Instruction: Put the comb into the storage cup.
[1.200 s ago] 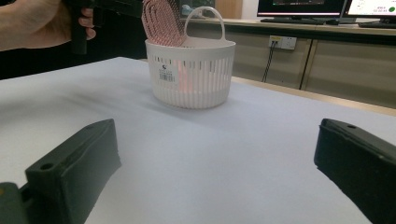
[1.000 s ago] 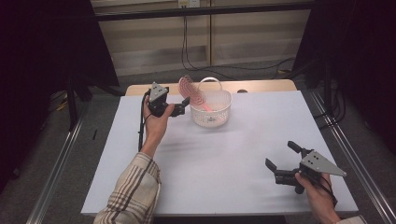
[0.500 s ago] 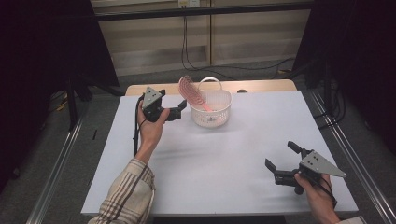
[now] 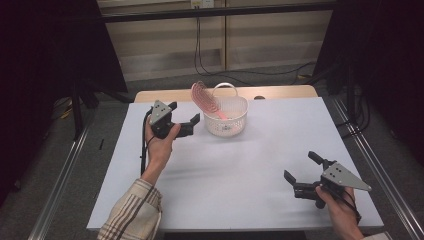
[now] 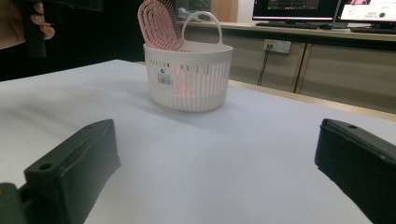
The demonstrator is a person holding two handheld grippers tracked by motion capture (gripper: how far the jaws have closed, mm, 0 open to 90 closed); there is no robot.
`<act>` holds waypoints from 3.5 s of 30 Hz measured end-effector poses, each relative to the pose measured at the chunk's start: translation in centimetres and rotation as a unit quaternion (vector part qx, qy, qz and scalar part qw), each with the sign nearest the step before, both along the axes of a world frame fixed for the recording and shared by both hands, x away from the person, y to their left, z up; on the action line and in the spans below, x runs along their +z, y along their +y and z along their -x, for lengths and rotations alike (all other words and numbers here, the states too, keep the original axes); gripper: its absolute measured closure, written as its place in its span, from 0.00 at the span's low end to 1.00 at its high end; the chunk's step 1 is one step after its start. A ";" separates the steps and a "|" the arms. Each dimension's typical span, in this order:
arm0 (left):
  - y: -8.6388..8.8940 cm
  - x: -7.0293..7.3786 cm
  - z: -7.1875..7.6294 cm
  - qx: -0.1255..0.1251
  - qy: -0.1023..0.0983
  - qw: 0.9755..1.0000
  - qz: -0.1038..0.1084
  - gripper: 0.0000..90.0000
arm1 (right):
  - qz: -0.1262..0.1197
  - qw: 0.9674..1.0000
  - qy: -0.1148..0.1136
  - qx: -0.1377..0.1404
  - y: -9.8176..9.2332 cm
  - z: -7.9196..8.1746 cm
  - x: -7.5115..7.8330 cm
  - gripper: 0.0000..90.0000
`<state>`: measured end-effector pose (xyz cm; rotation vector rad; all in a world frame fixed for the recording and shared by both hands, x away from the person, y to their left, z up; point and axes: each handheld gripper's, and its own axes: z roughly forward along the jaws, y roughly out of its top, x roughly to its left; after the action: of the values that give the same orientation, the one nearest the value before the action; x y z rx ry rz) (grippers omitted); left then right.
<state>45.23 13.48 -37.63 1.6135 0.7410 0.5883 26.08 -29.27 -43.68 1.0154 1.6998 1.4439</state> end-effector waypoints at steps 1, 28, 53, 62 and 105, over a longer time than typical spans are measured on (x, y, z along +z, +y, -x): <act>0.1 -0.1 0.2 -0.001 0.002 1.000 -0.003 0.04 | 0.000 1.000 0.000 0.000 0.0 0.0 0.0 0.00; 2.7 -2.1 4.6 0.006 0.007 1.000 0.005 0.04 | 0.000 1.000 -0.004 -0.010 -0.1 0.1 0.0 0.00; 4.2 -3.2 8.9 0.014 -0.005 1.000 0.013 0.04 | -0.002 1.000 -0.006 -0.018 -0.2 0.2 0.1 0.00; 5.3 -3.5 10.6 0.015 -0.006 1.000 0.017 0.04 | -0.004 1.000 -0.009 -0.021 -0.2 0.2 0.2 0.00; 9.2 -4.7 16.5 0.097 0.016 0.995 0.009 0.04 | -0.011 0.997 -0.022 -0.073 -0.6 1.4 0.4 0.00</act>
<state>28.72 22.73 -42.32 1.5473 0.9321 0.6937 24.66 -29.86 -43.31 1.0876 1.5477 1.3832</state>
